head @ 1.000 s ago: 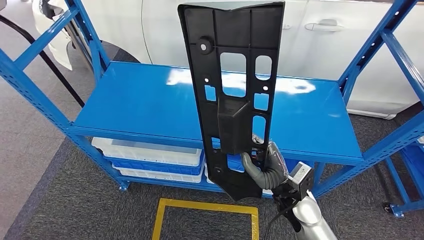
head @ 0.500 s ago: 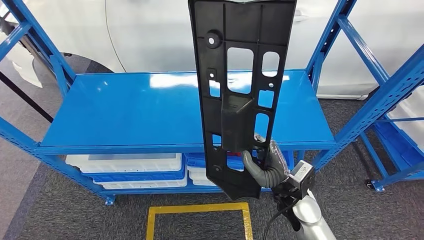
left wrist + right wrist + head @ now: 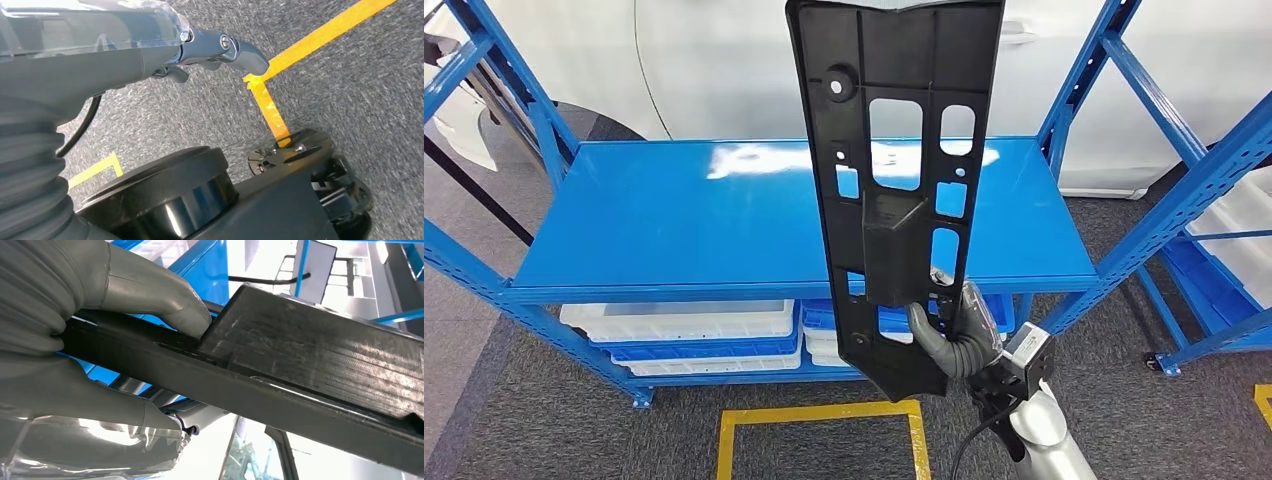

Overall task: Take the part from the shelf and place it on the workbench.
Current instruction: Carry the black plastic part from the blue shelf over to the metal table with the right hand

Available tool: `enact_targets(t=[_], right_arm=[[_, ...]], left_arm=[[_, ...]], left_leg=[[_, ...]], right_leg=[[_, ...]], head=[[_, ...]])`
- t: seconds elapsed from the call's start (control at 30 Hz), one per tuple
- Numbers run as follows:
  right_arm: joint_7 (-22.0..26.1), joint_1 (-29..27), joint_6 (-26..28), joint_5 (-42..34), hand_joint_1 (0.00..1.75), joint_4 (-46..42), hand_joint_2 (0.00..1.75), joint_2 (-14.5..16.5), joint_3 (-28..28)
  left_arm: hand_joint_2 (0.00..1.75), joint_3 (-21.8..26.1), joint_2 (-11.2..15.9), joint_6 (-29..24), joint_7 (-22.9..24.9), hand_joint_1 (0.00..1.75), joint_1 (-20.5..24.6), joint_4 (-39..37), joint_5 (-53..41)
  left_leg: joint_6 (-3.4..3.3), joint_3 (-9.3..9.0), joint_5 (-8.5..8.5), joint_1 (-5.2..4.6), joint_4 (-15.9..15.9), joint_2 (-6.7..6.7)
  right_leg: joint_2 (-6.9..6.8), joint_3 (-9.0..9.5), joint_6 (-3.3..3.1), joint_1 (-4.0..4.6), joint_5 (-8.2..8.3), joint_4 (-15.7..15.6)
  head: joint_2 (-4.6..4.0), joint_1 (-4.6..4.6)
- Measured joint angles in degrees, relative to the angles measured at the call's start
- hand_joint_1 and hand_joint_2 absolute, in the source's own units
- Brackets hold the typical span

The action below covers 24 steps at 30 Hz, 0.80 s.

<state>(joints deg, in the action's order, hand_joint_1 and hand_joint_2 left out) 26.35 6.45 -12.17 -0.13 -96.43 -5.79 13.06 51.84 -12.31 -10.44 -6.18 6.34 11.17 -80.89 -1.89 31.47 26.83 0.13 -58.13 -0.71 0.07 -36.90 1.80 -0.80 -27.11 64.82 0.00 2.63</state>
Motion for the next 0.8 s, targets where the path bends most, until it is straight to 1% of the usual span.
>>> enact_targets(t=[0.03, 0.07, 0.13, 0.17, 0.2, 0.23, 0.27, 0.33, 0.37, 0.4, 0.43, 0.47, 0.5, 0.53, 0.57, 0.6, 0.63, 0.67, 0.7, 0.73, 0.77, 0.8], right_arm=[[0.0, 0.0, 0.1, 0.1, 1.75, 0.0, 1.75, 0.0, 0.0], [0.0, 0.0, 0.3, 0.2, 1.75, -0.1, 1.75, 0.0, -0.1], [-0.1, -0.4, 0.7, 0.4, 1.75, -0.5, 1.75, 0.0, -0.1], [-0.1, -0.6, 0.9, 0.5, 1.75, -0.8, 1.75, 0.0, -0.2], [-0.1, -0.8, 1.0, 0.5, 1.75, -1.0, 1.75, 0.0, -0.3], [-0.1, -0.9, 1.0, 0.6, 1.75, -1.3, 1.75, 0.0, -0.4], [-0.1, -0.9, 1.1, 0.6, 1.75, -1.5, 1.75, 0.0, -0.4], [-0.1, -0.9, 1.1, 0.7, 1.75, -1.7, 1.75, 0.0, -0.4], [-0.2, -0.9, 1.1, 0.7, 1.75, -1.8, 1.75, 0.0, -0.4], [-0.3, -0.9, 1.0, 0.8, 1.75, -1.8, 1.75, 0.0, -0.4], [-0.4, -0.9, 1.0, 0.8, 1.75, -1.8, 1.75, 0.0, -0.4], [-0.6, -0.9, 1.0, 0.8, 1.75, -1.8, 1.75, 0.0, -0.4], [-0.7, -0.8, 1.0, 0.8, 1.75, -1.8, 1.75, 0.1, -0.4], [-0.7, -0.8, 0.9, 0.8, 1.75, -1.8, 1.75, 0.1, -0.4], [-0.7, -0.7, 0.9, 0.9, 1.75, -1.8, 1.75, 0.2, -0.4], [-0.7, -0.6, 0.9, 0.9, 1.75, -1.8, 1.75, 0.3, -0.4], [-0.7, -0.5, 0.9, 0.9, 1.75, -1.9, 1.75, 0.3, -0.4], [-0.7, -0.5, 0.9, 0.9, 1.75, -1.9, 1.75, 0.4, -0.4], [-0.7, -0.5, 0.9, 0.9, 1.75, -1.9, 1.75, 0.4, -0.4], [-0.7, -0.5, 0.9, 0.9, 1.75, -1.9, 1.75, 0.4, -0.4], [-0.7, -0.5, 0.9, 0.9, 1.75, -1.9, 1.75, 0.4, -0.4], [-0.7, -0.5, 0.9, 0.9, 1.75, -1.9, 1.75, 0.4, -0.5]], left_arm=[[1.75, 0.0, 0.0, 0.0, 0.2, 0.0, 0.0, 0.0, -0.1], [1.75, 0.0, 0.0, 0.1, 0.4, 0.0, 0.0, 0.0, -0.3], [1.75, 0.0, 0.0, 0.4, 0.8, 0.0, 0.1, 0.0, -0.7], [1.75, 0.0, 0.0, 0.5, 1.0, 0.0, 0.1, 0.0, -0.8], [1.75, 0.0, 0.0, 0.6, 1.1, 0.0, 0.1, 0.0, -0.9], [1.75, 0.0, 0.0, 0.7, 1.3, 0.0, 0.1, 0.0, -0.9], [1.75, 0.0, 0.1, 0.8, 1.3, 0.0, 0.2, 0.0, -0.9], [1.75, 0.0, 0.1, 1.0, 1.4, 0.0, 0.4, 0.0, -0.8], [1.75, 0.0, 0.1, 1.0, 1.4, 0.0, 0.5, 0.0, -0.7], [1.75, 0.0, 0.1, 1.1, 1.4, 0.0, 0.5, 0.0, -0.7], [1.75, 0.0, 0.1, 1.1, 1.5, 0.0, 0.5, 0.0, -0.7], [1.75, 0.0, 0.1, 1.1, 1.5, 0.0, 0.5, 0.0, -0.6], [1.75, 0.0, 0.1, 1.1, 1.6, 0.0, 0.4, 0.0, -0.6], [1.75, 0.0, 0.1, 1.2, 1.6, 0.0, 0.3, 0.0, -0.6], [1.75, 0.0, 0.1, 1.2, 1.5, 0.0, 0.2, 0.0, -0.6], [1.75, 0.0, 0.1, 1.2, 1.5, 0.0, 0.1, 0.0, -0.6], [1.75, 0.0, 0.1, 1.2, 1.5, 0.0, 0.0, 0.0, -0.6], [1.75, 0.0, 0.1, 1.2, 1.5, 0.0, -0.1, 0.0, -0.6], [1.75, 0.0, 0.1, 1.2, 1.5, 0.0, -0.1, 0.0, -0.6], [1.75, 0.0, 0.0, 1.2, 1.5, 0.0, -0.1, 0.0, -0.6], [1.75, 0.0, 0.0, 1.2, 1.5, 0.0, -0.1, 0.0, -0.6], [1.75, 0.0, 0.0, 1.2, 1.5, 0.0, 0.0, 0.0, -0.6]], left_leg=[[0.2, 0.16, 0.1, -0.15, -0.3, 0.01], [0.44, 0.33, 0.14, -0.29, -0.5, 0.01], [0.95, 0.58, -0.03, -0.44, -0.6, -0.01], [1.26, 0.66, 0.07, -0.41, -0.6, 0.01], [1.57, 0.86, 0.73, -0.38, -1.1, 0.06], [1.88, 1.39, 2.12, -0.34, -2.4, 0.14], [2.18, 2.3, 4.24, -0.24, -5.0, 0.22], [2.61, 4.58, 8.76, 0.0, -12.0, 0.26], [2.77, 5.15, 10.06, 0.13, -14.7, 0.26], [2.87, 4.77, 10.27, 0.25, -15.4, 0.25], [2.9, 3.23, 9.46, 0.38, -13.8, 0.26], [2.88, 0.7, 7.98, 0.5, -10.1, 0.27], [2.79, -2.07, 6.77, 0.59, -5.6, 0.41], [2.62, -4.14, 5.7, 0.5, -1.9, 0.58], [2.41, -5.28, 5.08, 0.37, 0.4, 0.74], [2.11, -5.48, 4.82, 0.18, 1.2, 0.89], [1.76, -5.16, 4.25, -0.04, 1.0, 0.91], [1.33, -4.82, 3.66, 0.03, 1.1, 0.84], [0.86, -4.34, 2.94, 0.07, 1.2, 0.69], [0.38, -3.71, 2.09, 0.15, 1.4, 0.51], [0.0, -2.9, 1.22, 0.24, 1.6, 0.32], [-0.25, -2.0, 0.47, 0.14, 1.5, 0.18]], right_leg=[[-0.15, 1.57, -0.32, 0.12, 1.01, -3.1], [-0.25, 2.42, -0.62, 0.26, 1.46, -5.0], [-0.22, 2.38, -1.21, 0.43, 1.64, -5.7], [-0.25, 2.28, -1.56, 0.3, 1.87, -5.8], [-0.28, 2.15, -1.99, 0.16, 2.16, -6.0], [-0.32, 1.93, -2.42, -0.01, 2.51, -6.2], [-0.35, 1.61, -2.75, -0.12, 2.89, -6.4], [-0.32, 0.68, -2.98, -0.08, 3.61, -6.4], [-0.3, 0.14, -2.94, -0.06, 4.01, -6.3], [-0.25, -0.42, -2.85, -0.07, 4.44, -6.3], [-0.17, -0.97, -2.7, -0.09, 4.89, -6.2], [-0.05, -1.47, -2.5, -0.13, 5.36, -6.2], [0.06, -1.86, -2.24, -0.16, 5.85, -6.1], [0.14, -2.11, -1.89, -0.14, 6.32, -6.1], [0.18, -2.24, -1.5, -0.12, 6.81, -6.2], [0.18, -2.28, -1.08, -0.1, 7.32, -6.4], [0.18, -2.25, -0.65, -0.12, 7.9, -6.7], [0.23, -2.36, -0.27, -0.23, 8.44, -7.0], [0.27, -2.62, 0.03, -0.32, 8.18, -7.0], [0.29, -3.16, 0.26, -0.42, 6.72, -6.1], [0.29, -3.98, 0.43, -0.48, 4.08, -3.9], [0.24, -4.89, 0.56, -0.49, 0.67, -0.5]], head=[[0.0, 0.0], [0.0, 0.0], [0.0, 0.01], [0.0, 0.01], [0.0, 0.01], [0.0, 0.01], [0.0, 0.01], [0.0, 0.01], [0.0, 0.01], [0.0, 0.01], [0.0, 0.01], [0.0, 0.01], [0.0, 0.01], [0.0, 0.01], [0.0, 0.01], [0.0, 0.01], [0.0, 0.01], [0.0, 0.01], [0.0, 0.0], [0.0, -0.01], [0.0, -0.01], [0.0, -0.01]])
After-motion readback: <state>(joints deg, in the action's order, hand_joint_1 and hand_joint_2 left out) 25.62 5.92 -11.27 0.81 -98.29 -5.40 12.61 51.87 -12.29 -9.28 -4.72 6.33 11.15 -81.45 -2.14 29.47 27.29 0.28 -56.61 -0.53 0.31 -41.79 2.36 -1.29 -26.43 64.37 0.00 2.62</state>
